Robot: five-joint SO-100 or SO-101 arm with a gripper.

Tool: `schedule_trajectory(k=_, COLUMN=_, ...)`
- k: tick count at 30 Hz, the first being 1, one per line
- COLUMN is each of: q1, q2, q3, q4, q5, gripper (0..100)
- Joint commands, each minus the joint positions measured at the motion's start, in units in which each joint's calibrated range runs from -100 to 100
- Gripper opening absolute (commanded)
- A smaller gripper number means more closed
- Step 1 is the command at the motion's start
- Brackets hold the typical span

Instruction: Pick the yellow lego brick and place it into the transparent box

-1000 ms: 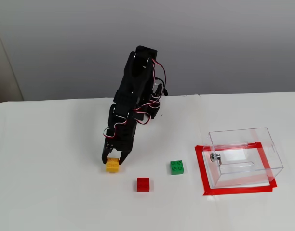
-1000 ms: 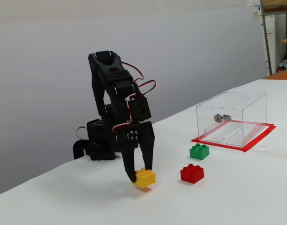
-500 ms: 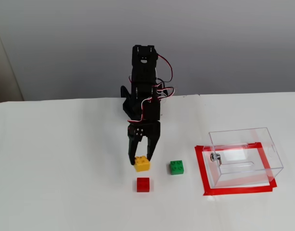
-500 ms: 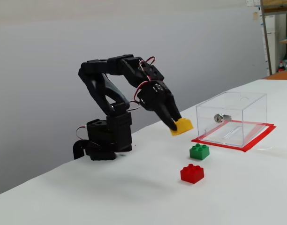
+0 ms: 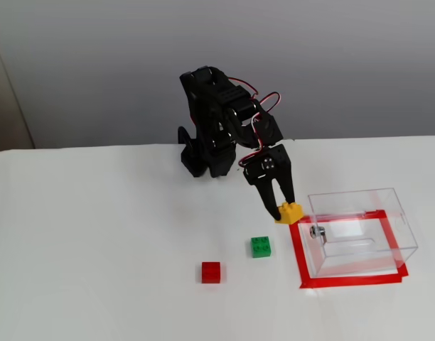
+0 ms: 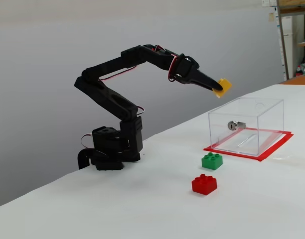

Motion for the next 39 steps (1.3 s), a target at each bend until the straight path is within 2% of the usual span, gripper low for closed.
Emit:
schedule_trajectory(k=1, q1=-6.1, q2=2.5, q3=-5.1, q4=0.3, q5=0.0, gripper=18)
schedule_trajectory(k=8, q1=-17.0, q2=14.9, q3=-16.1, q4=0.3, q5=0.0, gripper=18)
schedule_trajectory(k=17, q1=-25.2, q2=28.1, q3=-28.9, q4=0.3, q5=0.0, gripper=18)
schedule_trajectory(k=26, q1=-27.8, q2=33.7, q3=-35.5, q4=0.3, q5=0.1, gripper=18)
schedule_trajectory(k=39, q1=-28.3, q2=34.6, q3=-35.4, q4=0.3, q5=0.1, gripper=19)
